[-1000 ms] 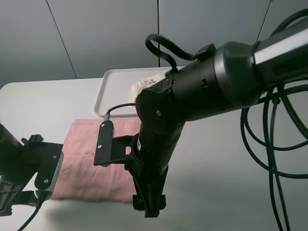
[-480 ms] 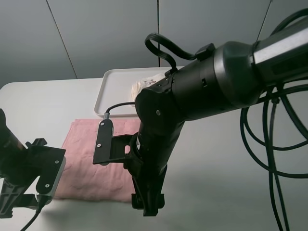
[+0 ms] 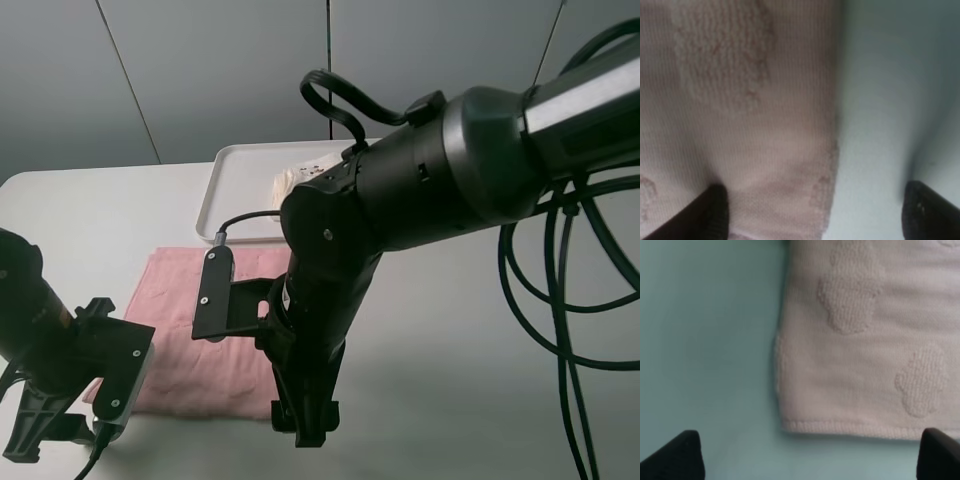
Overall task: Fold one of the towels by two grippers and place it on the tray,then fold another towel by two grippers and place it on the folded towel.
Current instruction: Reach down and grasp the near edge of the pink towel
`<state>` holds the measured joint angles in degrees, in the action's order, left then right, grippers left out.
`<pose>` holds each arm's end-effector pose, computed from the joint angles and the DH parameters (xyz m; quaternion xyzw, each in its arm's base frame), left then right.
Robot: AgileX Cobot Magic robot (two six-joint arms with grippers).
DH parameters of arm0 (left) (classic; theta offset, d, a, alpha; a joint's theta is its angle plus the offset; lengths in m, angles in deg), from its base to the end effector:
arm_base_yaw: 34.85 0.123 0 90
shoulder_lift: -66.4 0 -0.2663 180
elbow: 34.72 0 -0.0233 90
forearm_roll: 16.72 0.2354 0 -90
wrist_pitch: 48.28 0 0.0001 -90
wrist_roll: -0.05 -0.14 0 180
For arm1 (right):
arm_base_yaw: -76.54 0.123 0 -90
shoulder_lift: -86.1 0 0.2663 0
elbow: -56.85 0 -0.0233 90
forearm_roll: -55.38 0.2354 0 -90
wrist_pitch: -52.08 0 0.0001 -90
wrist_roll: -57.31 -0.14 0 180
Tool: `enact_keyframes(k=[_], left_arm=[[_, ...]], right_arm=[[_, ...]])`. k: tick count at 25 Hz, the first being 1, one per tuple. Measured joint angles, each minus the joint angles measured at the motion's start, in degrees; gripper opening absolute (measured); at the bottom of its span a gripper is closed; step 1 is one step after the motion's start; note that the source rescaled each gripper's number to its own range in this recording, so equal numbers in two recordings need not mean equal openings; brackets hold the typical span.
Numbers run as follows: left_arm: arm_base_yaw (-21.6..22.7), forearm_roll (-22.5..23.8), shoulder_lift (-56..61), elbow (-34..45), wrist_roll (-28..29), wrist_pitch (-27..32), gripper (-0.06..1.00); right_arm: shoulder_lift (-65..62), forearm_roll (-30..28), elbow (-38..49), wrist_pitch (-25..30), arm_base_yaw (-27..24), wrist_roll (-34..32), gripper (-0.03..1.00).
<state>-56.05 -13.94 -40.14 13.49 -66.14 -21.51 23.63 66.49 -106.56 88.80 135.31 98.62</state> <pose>0.1816 -0.0671 0.0354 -0.7063 -0.7077 -0.0048 0.0163 0.1581 0.2919 0.0749 -0.7138 0.6929 0.0752 0.0689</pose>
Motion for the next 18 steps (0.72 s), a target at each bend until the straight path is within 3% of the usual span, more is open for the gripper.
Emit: enact_keyframes(k=[12, 18], left_arm=[[0.00, 0.48, -0.09, 0.00, 0.44, 0.00, 0.91], [0.00, 0.48, -0.09, 0.00, 0.44, -0.13, 0.91]], right_arm=[[1.37, 1.39, -0.10, -0.11, 2.11, 1.49, 0.92], [4.05, -1.02, -0.10, -0.23, 2.89, 1.11, 0.92]])
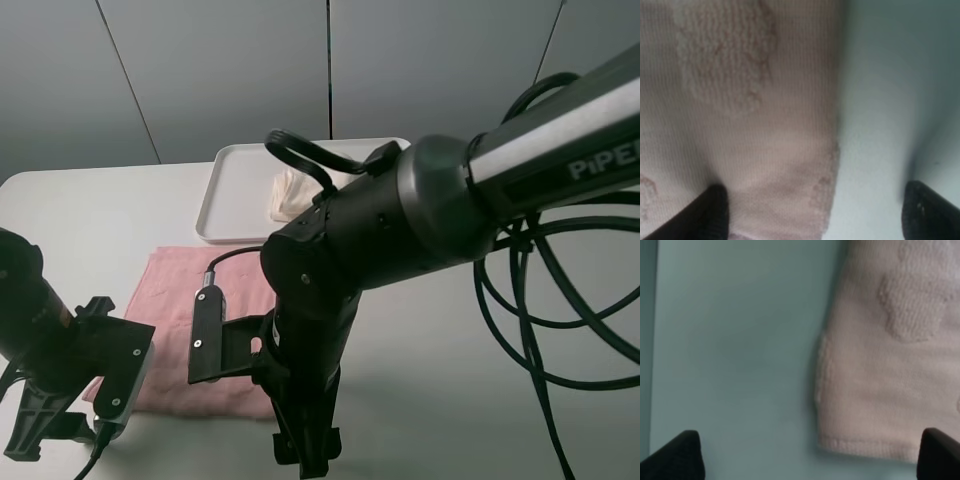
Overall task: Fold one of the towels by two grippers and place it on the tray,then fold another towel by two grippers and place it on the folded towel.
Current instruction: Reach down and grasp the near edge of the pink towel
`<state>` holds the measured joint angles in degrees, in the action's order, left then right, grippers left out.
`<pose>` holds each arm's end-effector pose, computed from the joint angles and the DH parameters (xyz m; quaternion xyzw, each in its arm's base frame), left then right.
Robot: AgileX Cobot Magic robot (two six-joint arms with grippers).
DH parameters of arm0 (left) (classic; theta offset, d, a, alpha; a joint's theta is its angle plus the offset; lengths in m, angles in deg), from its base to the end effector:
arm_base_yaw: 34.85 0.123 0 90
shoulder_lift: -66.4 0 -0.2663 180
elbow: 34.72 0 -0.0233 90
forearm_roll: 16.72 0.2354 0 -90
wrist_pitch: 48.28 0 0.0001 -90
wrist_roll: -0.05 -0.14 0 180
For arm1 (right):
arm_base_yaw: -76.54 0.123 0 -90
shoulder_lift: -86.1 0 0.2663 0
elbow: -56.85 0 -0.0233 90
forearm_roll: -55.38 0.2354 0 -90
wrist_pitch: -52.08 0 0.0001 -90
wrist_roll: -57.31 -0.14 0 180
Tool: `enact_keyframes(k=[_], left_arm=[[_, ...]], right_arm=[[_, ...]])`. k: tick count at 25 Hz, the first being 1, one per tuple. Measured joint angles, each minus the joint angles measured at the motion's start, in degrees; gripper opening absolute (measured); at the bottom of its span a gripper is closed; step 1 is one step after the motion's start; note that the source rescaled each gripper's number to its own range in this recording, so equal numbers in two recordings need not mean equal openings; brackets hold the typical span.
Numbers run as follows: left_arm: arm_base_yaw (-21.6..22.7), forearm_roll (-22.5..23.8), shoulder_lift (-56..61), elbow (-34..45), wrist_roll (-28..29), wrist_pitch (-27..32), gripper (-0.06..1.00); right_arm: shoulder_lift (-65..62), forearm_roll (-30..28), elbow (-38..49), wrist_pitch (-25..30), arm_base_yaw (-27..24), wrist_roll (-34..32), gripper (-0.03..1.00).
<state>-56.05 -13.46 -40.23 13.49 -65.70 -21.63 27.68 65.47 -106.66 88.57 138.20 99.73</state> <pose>0.1819 -0.0667 0.0351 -0.7063 -0.7077 -0.0066 0.0167 0.1430 0.2958 0.0518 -0.7426 0.6658 0.0627 0.0373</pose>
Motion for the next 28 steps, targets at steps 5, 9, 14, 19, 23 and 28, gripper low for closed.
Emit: enact_keyframes(k=[5, 9, 14, 19, 23, 28], left_arm=[[0.00, 0.00, 0.00, 0.00, 0.24, -0.12, 0.91], [0.00, 0.00, 0.00, 0.00, 0.47, -0.12, 0.91], [0.00, 0.00, 0.00, 0.00, 0.70, -0.12, 0.91], [0.00, 0.00, 0.00, 0.00, 0.82, -0.24, 0.91], [0.00, 0.00, 0.00, 0.00, 0.93, -0.24, 0.91], [0.00, 0.00, -0.04, 0.00, 0.93, -0.24, 0.91]], right_arm=[[1.96, -0.54, -0.71, -0.10, 0.23, -1.02, 0.91], [2.36, -0.54, -0.74, -0.10, 0.23, -1.11, 0.91], [2.91, -0.54, -0.84, -0.19, 0.23, -1.25, 0.90], [4.34, -0.98, -1.95, -0.06, 0.33, -3.26, 0.90], [5.71, -2.66, -4.37, 2.16, 0.57, -6.92, 0.85], [6.72, -6.07, -5.89, 3.25, 0.57, -8.60, 0.52]])
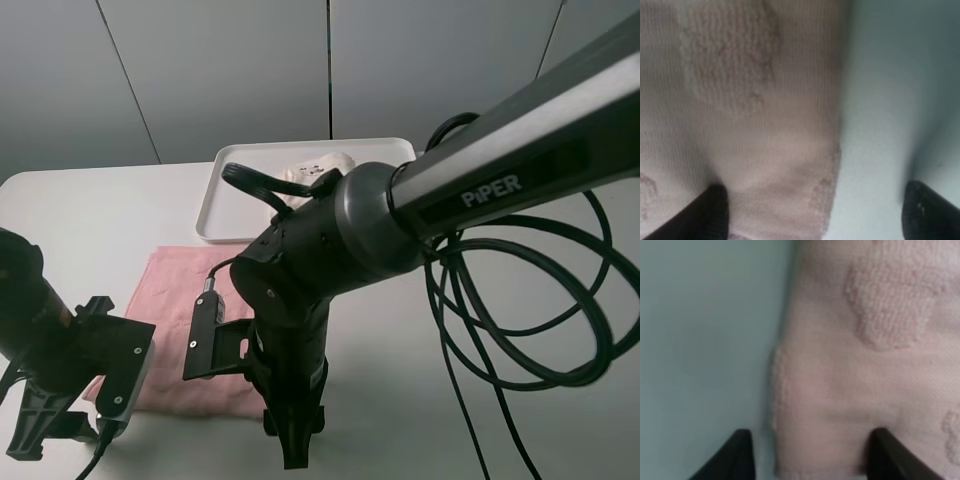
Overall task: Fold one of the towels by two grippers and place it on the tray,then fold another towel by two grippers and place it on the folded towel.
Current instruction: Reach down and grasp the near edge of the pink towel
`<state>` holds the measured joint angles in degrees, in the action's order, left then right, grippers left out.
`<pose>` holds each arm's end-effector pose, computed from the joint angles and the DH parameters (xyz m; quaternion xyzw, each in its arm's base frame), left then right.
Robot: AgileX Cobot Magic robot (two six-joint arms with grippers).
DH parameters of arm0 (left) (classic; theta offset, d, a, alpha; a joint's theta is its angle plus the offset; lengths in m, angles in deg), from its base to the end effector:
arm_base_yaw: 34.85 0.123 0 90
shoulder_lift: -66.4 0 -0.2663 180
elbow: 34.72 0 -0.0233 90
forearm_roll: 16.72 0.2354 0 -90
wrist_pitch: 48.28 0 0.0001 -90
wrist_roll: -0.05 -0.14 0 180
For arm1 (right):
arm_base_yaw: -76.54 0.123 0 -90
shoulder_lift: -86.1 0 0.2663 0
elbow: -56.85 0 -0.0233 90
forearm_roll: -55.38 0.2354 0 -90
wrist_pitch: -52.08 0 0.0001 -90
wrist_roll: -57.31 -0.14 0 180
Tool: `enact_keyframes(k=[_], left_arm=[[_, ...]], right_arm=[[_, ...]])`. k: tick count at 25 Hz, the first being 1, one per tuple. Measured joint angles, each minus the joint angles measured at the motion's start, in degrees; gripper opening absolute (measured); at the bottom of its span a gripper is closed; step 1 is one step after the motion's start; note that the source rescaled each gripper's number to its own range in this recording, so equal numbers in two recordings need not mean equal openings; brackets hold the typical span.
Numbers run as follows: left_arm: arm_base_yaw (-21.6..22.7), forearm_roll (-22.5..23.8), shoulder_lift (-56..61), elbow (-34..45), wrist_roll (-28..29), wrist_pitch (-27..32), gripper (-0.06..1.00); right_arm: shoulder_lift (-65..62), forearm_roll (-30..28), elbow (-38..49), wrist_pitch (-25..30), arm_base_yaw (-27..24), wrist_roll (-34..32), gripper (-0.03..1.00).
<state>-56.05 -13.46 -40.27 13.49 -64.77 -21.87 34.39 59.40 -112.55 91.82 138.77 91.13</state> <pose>0.1824 -0.0669 0.0349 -0.7005 -0.7134 -0.0073 0.0150 0.1532 0.3044 0.0302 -0.7251 0.6882 0.0250 0.0060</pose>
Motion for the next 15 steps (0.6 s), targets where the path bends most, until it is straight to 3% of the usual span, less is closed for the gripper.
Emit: enact_keyframes(k=[6, 15], left_arm=[[0.00, 0.00, 0.00, 0.00, 0.00, 0.00, 0.91], [0.00, 0.00, -0.09, 0.00, 1.45, -0.38, 0.90]], right_arm=[[0.02, -1.19, 0.00, 0.14, 0.00, -2.65, 0.03], [0.02, -4.34, 0.00, 0.50, 0.03, -8.01, 0.01]])
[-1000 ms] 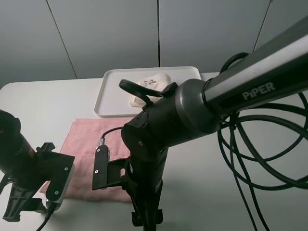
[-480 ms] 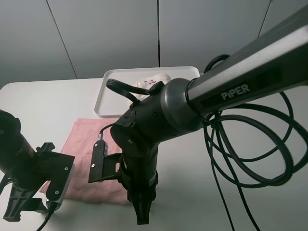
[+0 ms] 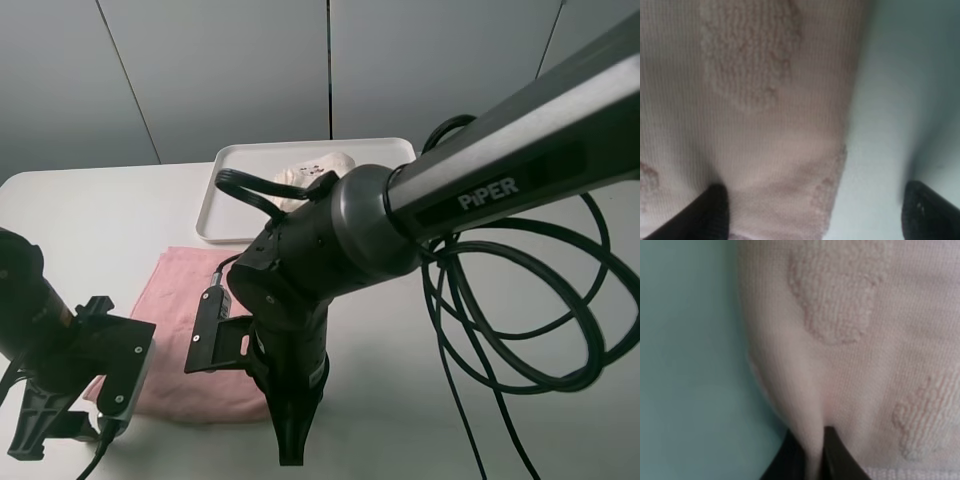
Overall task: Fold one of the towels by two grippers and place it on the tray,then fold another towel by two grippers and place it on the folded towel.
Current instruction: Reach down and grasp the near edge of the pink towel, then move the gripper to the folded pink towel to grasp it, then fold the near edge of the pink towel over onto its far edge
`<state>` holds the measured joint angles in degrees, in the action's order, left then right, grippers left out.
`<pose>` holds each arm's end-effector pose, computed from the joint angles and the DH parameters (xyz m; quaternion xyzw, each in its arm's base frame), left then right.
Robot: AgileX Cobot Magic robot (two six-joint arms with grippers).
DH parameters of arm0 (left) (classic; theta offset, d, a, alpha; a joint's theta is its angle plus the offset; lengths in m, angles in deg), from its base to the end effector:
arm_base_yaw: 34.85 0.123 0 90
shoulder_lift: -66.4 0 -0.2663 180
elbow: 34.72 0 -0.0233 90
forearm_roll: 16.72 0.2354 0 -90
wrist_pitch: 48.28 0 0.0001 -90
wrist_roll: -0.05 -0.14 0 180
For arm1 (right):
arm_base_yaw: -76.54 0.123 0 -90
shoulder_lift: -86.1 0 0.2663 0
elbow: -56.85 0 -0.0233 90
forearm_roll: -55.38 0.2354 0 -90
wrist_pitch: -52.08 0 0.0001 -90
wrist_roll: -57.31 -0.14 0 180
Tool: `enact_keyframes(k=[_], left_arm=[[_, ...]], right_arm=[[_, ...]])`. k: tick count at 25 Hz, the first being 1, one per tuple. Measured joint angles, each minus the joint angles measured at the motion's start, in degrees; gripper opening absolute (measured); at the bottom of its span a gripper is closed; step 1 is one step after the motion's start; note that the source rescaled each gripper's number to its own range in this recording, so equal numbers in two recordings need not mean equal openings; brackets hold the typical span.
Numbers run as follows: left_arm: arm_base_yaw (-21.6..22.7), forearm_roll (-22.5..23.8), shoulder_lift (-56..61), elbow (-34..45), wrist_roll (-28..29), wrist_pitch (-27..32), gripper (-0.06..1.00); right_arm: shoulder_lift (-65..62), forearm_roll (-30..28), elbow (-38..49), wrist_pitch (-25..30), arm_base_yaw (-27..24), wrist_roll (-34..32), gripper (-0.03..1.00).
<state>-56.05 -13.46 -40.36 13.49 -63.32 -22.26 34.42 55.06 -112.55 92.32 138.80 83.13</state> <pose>0.1831 -0.0673 0.0346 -0.6915 -0.7222 -0.0083 0.0125 0.1584 0.3001 0.0298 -0.6967 0.7174 0.0006 0.0075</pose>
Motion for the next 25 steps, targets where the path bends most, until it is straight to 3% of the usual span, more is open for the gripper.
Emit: enact_keyframes(k=[3, 5, 7, 12, 25], left_arm=[[0.00, 1.32, 0.00, 0.00, 1.85, -1.02, 0.81], [0.00, 2.68, -0.04, 0.00, 2.65, -1.90, 0.67], [0.00, 3.94, -0.28, -0.21, 2.80, -2.69, 0.53], [0.00, 6.61, -0.42, -0.38, 3.05, -4.14, 0.05], [0.00, 6.48, 6.91, 0.11, 5.14, -1.69, 0.01]], right_arm=[[0.00, -0.08, -0.03, 0.22, 0.00, -0.37, 0.01], [0.00, -0.08, -0.03, 0.34, 0.00, -0.70, 0.01], [0.00, -0.13, -0.03, 0.45, 0.00, -1.41, 0.01], [0.00, -0.23, -0.03, 0.54, 0.00, -1.89, 0.01], [-5.20, 1.31, 0.46, 0.51, 0.00, -6.25, 0.01]])
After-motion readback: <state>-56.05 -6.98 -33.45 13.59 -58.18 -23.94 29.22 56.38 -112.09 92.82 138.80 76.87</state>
